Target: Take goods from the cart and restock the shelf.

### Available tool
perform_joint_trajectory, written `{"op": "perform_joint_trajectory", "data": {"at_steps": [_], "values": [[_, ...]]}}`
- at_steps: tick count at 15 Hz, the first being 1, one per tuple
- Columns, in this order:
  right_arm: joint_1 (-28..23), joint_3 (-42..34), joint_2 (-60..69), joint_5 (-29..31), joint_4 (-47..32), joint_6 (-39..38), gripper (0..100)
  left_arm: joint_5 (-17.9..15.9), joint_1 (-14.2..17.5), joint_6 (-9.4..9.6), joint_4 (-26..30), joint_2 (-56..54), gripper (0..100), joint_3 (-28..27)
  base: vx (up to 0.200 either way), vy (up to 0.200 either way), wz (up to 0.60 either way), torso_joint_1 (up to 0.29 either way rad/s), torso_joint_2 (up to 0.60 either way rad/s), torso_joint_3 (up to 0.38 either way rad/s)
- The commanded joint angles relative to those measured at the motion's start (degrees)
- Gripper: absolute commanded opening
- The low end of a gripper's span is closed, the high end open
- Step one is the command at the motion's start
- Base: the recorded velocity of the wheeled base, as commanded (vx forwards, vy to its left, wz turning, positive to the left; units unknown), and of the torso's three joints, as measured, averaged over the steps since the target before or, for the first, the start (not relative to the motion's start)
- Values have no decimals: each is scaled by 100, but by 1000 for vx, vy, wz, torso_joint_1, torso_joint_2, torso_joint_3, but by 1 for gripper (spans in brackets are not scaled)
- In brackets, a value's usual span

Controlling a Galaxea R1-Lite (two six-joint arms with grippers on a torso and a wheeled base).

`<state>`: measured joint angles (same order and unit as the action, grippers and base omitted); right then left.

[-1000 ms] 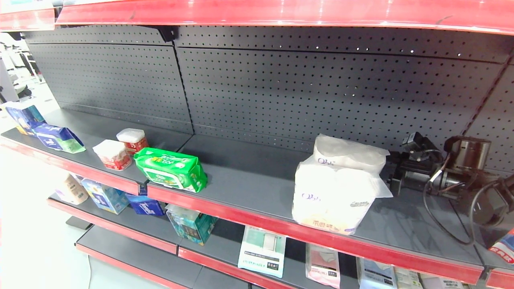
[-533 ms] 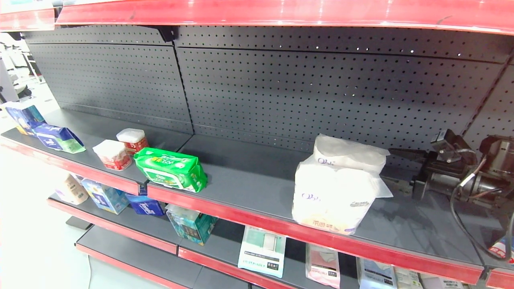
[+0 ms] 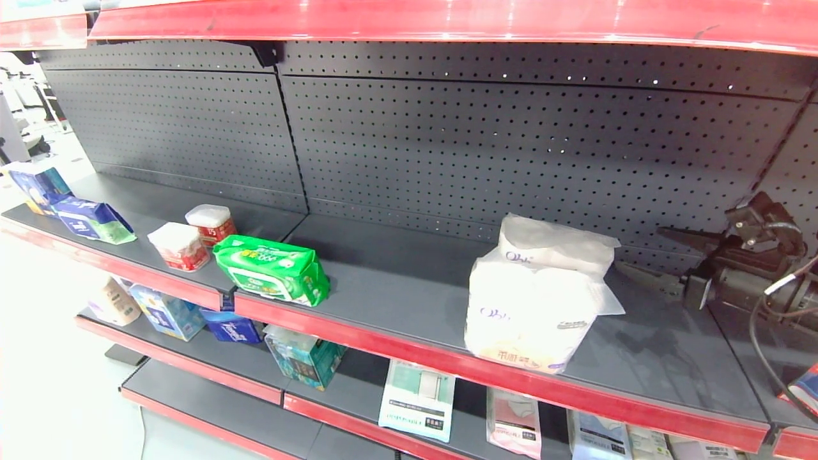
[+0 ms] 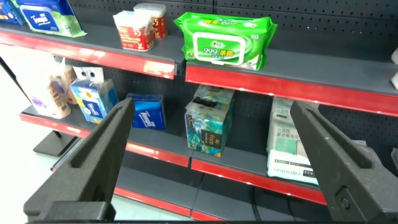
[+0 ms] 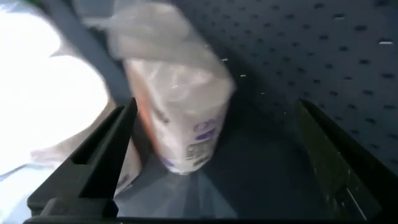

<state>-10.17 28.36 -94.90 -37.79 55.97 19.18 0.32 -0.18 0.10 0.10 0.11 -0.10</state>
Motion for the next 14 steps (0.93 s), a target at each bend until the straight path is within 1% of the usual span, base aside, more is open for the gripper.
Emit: {"op": "perform_joint_trajectory", "data": {"at_steps": [1,2,3,4,5,6,10,12,13,14], "values": [[-47,-102,429,167,2,-89,100,3,1,-1,-1,-2,100,1,0,0,0,0,0,0],[-29,-243,649,334,2,-125,100,3,1,-1,-1,-2,100,1,0,0,0,0,0,0],[-3,-498,903,562,-7,-177,100,3,1,-1,-1,-2,100,1,0,0,0,0,0,0],[32,-911,1167,923,2,-213,100,3,1,-1,-1,-2,100,1,0,0,0,0,0,0],[41,-1087,1299,1116,2,-213,100,3,1,-1,-1,-2,100,1,0,0,0,0,0,0],[85,-1438,1651,1617,2,-300,100,3,1,-1,-1,-2,100,1,0,0,0,0,0,0],[481,-1913,2591,2760,2,-872,100,3,1,-1,-1,-2,100,1,0,0,0,0,0,0],[586,-2361,3224,3023,2,-880,100,3,1,-1,-1,-2,100,1,0,0,0,0,0,0],[700,-2677,3698,3050,-7,-880,100,3,1,-1,-1,-2,100,1,0,0,0,0,0,0],[718,-2827,3944,3050,-16,-872,100,3,1,-1,-1,-2,100,1,0,0,0,0,0,0]]}}
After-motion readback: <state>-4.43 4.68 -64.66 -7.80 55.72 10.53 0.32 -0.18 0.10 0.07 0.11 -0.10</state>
